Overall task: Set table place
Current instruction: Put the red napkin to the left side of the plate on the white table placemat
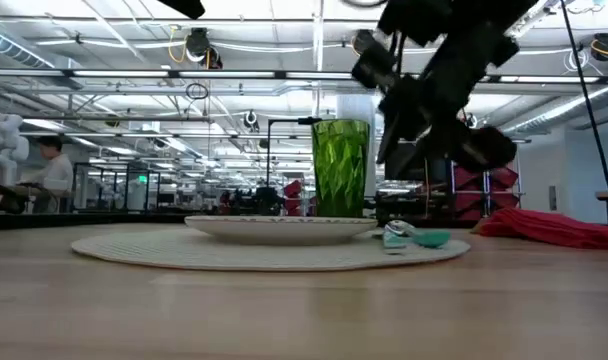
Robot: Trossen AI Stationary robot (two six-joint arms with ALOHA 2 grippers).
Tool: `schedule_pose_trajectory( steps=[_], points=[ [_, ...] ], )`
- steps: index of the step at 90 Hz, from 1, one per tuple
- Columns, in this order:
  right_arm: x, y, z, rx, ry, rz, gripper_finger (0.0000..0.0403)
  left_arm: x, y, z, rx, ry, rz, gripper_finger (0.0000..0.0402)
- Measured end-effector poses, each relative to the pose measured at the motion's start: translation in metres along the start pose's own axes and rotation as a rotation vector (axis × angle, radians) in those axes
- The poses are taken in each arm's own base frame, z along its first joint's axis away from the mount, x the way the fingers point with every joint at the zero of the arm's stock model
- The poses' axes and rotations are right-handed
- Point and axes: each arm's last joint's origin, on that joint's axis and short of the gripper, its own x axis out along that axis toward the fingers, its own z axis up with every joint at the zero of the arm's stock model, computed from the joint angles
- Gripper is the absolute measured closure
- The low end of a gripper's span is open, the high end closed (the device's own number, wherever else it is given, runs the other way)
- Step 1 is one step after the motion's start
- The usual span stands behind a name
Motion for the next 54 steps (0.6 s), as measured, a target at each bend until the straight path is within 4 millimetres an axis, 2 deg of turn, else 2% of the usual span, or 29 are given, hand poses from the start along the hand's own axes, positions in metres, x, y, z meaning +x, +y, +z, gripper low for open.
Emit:
schedule_pose_trajectory(
  steps=[16,34,54],
  points=[
    [-0.032,-0.007,-0.024,-0.019,-0.027,-0.059,0.0326,0.000,0.000,0.000,0.002,0.002,0.001,0.0187],
    [-0.065,-0.024,-0.064,-0.011,0.003,-0.150,0.0326,0.000,0.000,-0.001,0.006,0.007,-0.004,0.0187],
    [-0.076,-0.053,-0.116,0.069,0.016,-0.333,0.0326,0.000,-0.001,0.001,-0.017,-0.005,-0.011,0.0187]
  ],
)
